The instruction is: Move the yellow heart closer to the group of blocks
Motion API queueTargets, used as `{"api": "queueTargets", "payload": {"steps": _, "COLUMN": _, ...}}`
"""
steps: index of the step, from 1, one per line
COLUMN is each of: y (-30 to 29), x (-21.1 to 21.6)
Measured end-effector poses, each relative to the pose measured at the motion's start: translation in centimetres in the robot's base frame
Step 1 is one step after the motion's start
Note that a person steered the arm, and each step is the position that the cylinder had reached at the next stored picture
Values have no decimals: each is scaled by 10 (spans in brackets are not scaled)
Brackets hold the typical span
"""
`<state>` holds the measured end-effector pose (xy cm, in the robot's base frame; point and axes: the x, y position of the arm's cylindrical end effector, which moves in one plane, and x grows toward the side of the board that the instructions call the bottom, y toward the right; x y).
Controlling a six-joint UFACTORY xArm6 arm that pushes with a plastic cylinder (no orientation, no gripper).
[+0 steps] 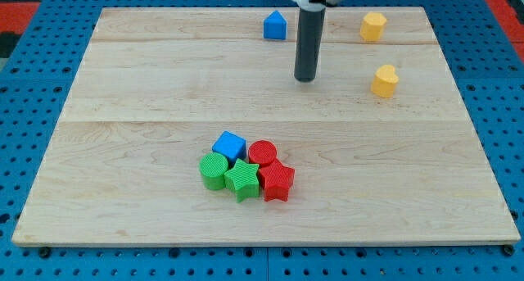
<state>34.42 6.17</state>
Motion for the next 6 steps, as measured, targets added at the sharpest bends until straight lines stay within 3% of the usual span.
{"api": "queueTargets", "payload": {"steps": 1, "y": 0, "x": -33}}
{"api": "queueTargets", "payload": {"steps": 2, "y": 43, "x": -41}}
{"api": "queueTargets", "payload": {"steps": 4, "y": 139, "x": 20}}
{"api": "queueTargets", "payload": {"steps": 5, "y": 128, "x": 51}}
{"api": "queueTargets", "payload": {"steps": 6, "y": 162, "x": 66}}
